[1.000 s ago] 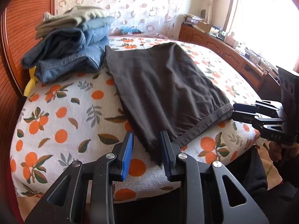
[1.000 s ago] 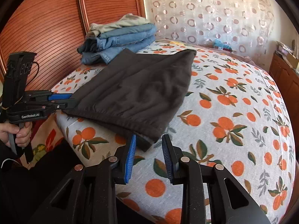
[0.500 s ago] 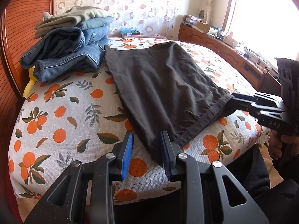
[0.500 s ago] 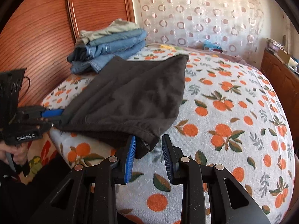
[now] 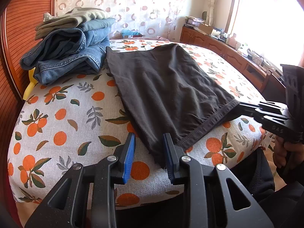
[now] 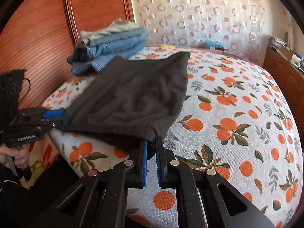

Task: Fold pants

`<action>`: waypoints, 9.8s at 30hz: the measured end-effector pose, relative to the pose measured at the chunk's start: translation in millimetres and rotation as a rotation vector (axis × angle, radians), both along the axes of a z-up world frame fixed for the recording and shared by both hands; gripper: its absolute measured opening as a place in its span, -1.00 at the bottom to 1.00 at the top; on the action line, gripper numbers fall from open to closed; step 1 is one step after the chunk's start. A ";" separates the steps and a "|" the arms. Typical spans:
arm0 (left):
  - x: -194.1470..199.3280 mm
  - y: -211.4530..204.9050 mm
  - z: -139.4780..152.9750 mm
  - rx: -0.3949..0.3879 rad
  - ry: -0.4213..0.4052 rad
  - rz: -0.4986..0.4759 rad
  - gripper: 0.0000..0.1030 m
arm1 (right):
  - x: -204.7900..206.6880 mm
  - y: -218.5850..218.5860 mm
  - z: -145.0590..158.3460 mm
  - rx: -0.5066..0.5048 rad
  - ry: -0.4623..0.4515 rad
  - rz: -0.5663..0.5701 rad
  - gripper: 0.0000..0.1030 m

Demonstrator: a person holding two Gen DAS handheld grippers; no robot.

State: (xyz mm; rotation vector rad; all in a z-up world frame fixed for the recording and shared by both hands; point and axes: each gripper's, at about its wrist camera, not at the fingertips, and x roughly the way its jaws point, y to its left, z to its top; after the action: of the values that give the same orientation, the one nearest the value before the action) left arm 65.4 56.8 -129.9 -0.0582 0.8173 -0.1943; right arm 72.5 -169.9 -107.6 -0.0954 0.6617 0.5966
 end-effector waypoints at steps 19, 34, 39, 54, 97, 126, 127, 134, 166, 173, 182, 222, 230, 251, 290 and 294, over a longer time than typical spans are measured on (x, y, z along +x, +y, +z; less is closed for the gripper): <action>1.1 0.1 3.1 0.001 0.021 0.015 -0.38 | -20.5 -29.3 6.6 0.077 0.065 0.004 -0.78; -7.2 -1.8 2.2 -0.034 0.010 0.017 -0.38 | -7.1 -18.2 6.7 0.070 0.051 -0.033 -0.61; -6.9 -1.0 1.9 -0.046 0.009 0.028 -0.38 | -4.7 -14.7 9.6 0.085 0.045 -0.036 -0.41; -2.8 -16.1 -0.7 -0.064 -0.001 0.008 -0.38 | -2.1 -7.2 -2.9 0.056 0.083 -0.029 -0.33; 49.7 5.8 45.3 -0.062 -0.081 0.005 -0.84 | 41.6 -9.6 54.2 0.177 0.015 0.042 -0.84; 145.2 26.7 50.0 -0.018 -0.023 0.042 -0.39 | 193.1 56.5 45.1 0.090 0.054 -0.005 -0.63; 141.0 26.1 52.0 -0.022 -0.033 0.036 -0.32 | 186.7 51.3 47.0 0.085 0.040 -0.011 -0.51; 115.6 25.1 48.9 -0.038 -0.044 0.016 -0.24 | 168.5 38.4 48.3 0.086 0.003 -0.015 -0.36; 169.8 27.6 27.4 0.051 -0.030 0.048 -0.87 | 172.9 41.4 33.6 0.029 0.033 0.029 -0.35; 176.7 29.9 34.2 0.057 -0.025 0.093 -0.78 | 175.0 51.8 36.1 0.000 0.018 0.056 -0.35; 150.0 31.6 40.4 0.033 -0.027 0.081 -0.46 | 209.0 73.6 33.3 -0.088 -0.005 0.039 -0.35; 91.9 21.4 0.3 0.062 0.046 0.006 -0.46 | 127.8 24.2 13.2 -0.091 0.077 0.094 -0.25; 84.9 22.2 4.7 0.061 0.009 -0.008 -0.83 | 117.2 13.7 17.9 -0.065 0.053 0.115 -0.88; -18.6 -2.5 9.1 0.008 0.044 -0.088 -0.78 | 3.7 -52.2 3.7 0.059 0.113 0.080 -0.88; 49.5 9.1 7.3 0.053 0.055 0.008 0.02 | 68.0 2.0 16.3 -0.063 -0.020 0.025 0.03; 51.1 11.2 -1.2 0.046 0.075 0.010 0.02 | 86.2 7.7 10.0 -0.068 0.001 0.024 0.09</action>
State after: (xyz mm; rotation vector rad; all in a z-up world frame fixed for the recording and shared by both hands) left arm 116.6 68.0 -131.0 -0.0263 0.8960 -0.1647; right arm 158.7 -162.2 -97.6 -0.1662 0.6824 0.5970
